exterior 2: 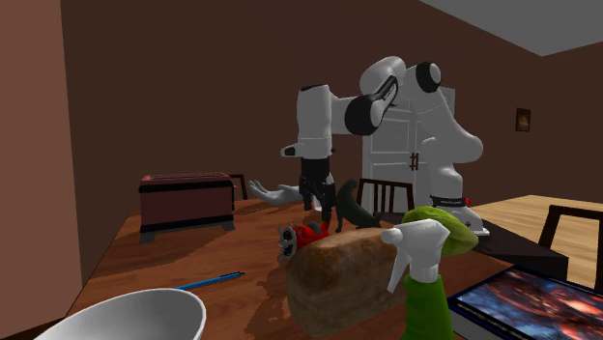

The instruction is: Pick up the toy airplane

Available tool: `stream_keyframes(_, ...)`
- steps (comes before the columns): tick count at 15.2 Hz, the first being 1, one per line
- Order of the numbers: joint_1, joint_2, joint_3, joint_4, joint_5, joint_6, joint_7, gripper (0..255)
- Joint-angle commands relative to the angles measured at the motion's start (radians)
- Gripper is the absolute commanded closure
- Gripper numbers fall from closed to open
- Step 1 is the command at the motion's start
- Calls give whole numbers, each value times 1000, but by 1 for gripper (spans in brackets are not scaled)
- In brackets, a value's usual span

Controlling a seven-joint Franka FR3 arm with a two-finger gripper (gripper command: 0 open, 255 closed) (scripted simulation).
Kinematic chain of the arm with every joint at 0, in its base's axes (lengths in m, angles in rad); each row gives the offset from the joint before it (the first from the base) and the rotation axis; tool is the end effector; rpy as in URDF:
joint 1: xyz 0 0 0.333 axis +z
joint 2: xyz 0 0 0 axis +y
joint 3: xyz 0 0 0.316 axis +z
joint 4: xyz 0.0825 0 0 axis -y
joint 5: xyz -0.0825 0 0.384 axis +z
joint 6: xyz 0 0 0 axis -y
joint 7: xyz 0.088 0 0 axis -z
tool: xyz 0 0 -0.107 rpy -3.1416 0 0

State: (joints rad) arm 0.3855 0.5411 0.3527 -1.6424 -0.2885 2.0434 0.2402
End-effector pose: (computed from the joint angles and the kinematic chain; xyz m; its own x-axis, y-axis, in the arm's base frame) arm 0.5231 0.4179 0.3077 0.8212 0.5643 -0.0849 0.5703 -0.8170 0.0855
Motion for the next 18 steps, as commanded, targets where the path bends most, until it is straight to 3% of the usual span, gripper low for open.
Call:
stream_keyframes(1,2,13,-3,-8,-6,20,5,0)
stream_keyframes(3,2,17,-4,-10,-8,26,6,0)
stream_keyframes(4,2,15,-4,-13,-7,27,6,255)
stream_keyframes(13,2,17,-4,-10,-8,26,6,255)
stream_keyframes(18,-2,-16,4,9,7,-24,-5,255)
